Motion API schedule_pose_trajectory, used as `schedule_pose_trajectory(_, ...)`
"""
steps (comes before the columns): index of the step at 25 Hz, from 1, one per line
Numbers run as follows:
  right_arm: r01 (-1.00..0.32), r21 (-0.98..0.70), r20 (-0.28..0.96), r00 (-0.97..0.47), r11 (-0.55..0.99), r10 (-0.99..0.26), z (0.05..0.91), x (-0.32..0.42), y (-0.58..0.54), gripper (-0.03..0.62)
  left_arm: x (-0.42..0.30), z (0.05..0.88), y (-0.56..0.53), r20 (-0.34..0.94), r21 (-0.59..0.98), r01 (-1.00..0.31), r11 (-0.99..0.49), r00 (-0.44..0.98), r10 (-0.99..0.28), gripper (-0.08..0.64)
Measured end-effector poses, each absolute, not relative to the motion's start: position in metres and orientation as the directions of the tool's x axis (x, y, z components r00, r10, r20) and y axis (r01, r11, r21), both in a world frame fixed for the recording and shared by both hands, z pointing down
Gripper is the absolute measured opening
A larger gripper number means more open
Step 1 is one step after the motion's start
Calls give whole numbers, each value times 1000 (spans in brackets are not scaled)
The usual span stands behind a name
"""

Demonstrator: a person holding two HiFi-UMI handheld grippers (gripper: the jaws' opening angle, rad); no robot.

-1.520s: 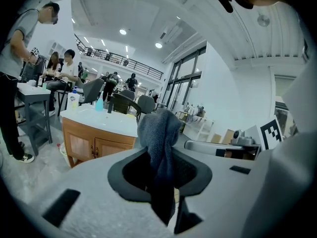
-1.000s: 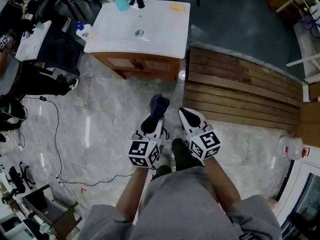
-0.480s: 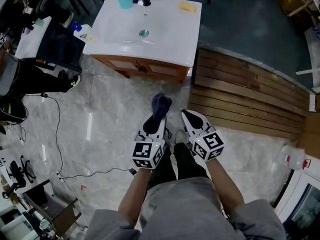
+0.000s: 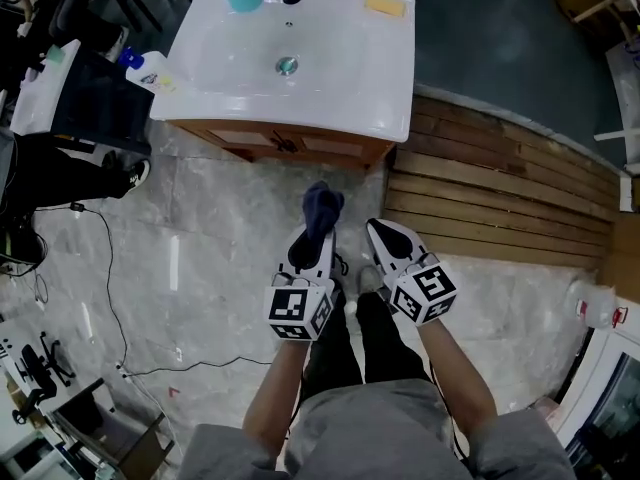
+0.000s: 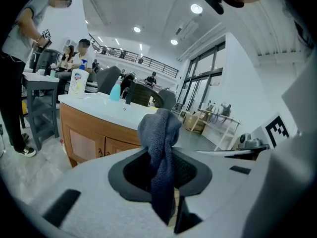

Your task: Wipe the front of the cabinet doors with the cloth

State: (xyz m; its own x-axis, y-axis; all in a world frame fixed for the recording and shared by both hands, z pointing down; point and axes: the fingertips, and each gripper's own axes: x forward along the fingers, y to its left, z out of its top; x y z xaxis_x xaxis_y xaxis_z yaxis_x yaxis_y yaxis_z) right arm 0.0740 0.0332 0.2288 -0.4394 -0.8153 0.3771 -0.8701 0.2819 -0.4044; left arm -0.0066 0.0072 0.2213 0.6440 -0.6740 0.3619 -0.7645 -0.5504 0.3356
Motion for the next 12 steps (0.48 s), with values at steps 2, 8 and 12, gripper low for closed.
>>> schedule_pose_trajectory(2, -874, -404, 385, -430, 269, -817, 239, 68, 25, 12, -12, 232, -1, 358, 348, -753, -559, 658, -663, 87)
schedule_pose_trajectory(8, -891, -397, 408, -385, 219, -828, 266, 52, 0, 12, -33, 265, -30, 352, 361, -729, -581, 684, -639, 87)
schedule_pose_trajectory(12, -896, -390, 420, -377, 212, -826, 286, 46, -17, 12, -48, 284, -56, 330, 353, -740, -573, 671, -664, 87)
